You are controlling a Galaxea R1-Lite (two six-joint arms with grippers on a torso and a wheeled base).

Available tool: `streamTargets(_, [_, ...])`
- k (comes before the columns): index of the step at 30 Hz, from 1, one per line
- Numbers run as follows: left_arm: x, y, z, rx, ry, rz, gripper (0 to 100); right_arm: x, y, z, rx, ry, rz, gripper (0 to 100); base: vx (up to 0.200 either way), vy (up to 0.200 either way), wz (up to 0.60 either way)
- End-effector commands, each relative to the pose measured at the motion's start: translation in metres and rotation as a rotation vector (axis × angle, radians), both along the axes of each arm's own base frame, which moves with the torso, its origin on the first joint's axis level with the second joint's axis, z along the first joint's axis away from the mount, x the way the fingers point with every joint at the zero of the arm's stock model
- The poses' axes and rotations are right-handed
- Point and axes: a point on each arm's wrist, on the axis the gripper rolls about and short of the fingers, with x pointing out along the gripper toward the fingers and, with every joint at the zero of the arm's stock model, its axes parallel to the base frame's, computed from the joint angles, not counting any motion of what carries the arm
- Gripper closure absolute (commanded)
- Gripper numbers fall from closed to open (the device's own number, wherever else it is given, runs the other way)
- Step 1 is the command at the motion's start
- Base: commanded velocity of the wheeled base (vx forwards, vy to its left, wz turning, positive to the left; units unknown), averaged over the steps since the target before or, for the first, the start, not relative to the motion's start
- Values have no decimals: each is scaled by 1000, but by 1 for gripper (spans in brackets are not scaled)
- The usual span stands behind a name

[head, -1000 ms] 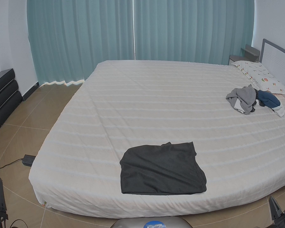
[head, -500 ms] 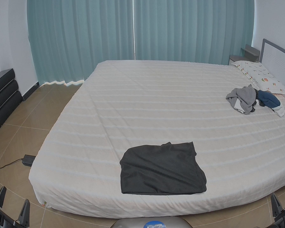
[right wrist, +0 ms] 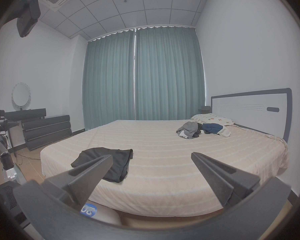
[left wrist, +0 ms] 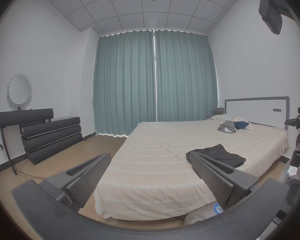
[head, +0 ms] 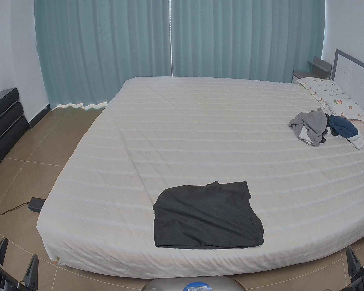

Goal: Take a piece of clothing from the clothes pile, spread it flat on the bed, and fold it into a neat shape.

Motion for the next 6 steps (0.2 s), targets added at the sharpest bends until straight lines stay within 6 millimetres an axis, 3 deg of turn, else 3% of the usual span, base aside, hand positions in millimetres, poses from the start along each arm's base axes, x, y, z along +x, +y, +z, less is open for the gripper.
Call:
streamTargets(1, [0, 0, -4, -2, 3, 1, 0, 1, 0, -5, -6, 8, 3, 0, 0, 0, 0])
streamTargets(6, [0, 0, -4, -2, 3, 1, 0, 1, 0, -5, -6, 8, 3, 0, 0, 0, 0])
